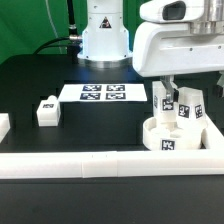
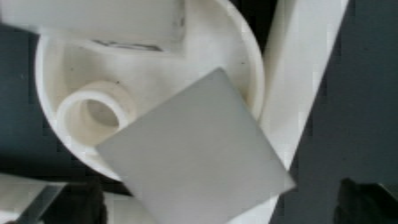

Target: Assemble stool

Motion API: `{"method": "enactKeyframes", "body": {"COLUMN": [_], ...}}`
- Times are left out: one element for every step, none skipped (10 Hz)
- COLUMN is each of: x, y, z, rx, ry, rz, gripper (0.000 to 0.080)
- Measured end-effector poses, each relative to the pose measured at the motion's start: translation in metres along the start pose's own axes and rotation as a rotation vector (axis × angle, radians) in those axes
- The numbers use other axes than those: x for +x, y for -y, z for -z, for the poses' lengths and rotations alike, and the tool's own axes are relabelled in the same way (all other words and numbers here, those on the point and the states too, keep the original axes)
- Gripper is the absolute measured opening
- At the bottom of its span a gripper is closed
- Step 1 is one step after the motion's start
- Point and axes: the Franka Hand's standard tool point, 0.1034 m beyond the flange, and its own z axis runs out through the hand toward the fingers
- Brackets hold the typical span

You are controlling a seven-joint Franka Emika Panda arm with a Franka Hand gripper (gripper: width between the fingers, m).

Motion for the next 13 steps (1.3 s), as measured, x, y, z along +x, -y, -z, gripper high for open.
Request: {"method": "enactKeyframes", "body": {"x": [-0.0010,-0.0014,-0.0014,-0.0009,-0.0017,-0.0017,-0.0016,-0.0013,-0.0013,-0.0013,-0.0013,-0.0014,-0.0014], "y": [0.0005,0.0012,0.0006,0.0001,-0.0006,-0.0009,-0.0012,-0.0017,-0.0018,-0.0020,-0.0019,-0.0019,-0.0019], "z": [-0.0019,-0.0026,-0.0025,-0.0030,-0.0036,-0.0036,-0.0036,-0.0035,-0.0036,-0.0036,-0.0036,-0.0036,-0.0036], "rx": [-0.009,-0.013,-0.021,-0.025,-0.025,-0.025,-0.026,-0.026,-0.026,-0.026,-0.026,-0.025,-0.025], "ry": [0.006,0.009,0.011,0.005,0.005,0.005,0.004,0.000,0.000,0.000,-0.001,-0.002,-0.003], "rz": [0.083,0.138,0.216,0.224,0.224,0.216,0.216,0.206,0.181,0.180,0.092,-0.003,-0.086], "gripper": [0.0649,0.0649,0.0649,0.0649,0.0649,0.0526,0.0380,0.0380,0.0338,0.0338,0.0338,0.0338,0.0338]}}
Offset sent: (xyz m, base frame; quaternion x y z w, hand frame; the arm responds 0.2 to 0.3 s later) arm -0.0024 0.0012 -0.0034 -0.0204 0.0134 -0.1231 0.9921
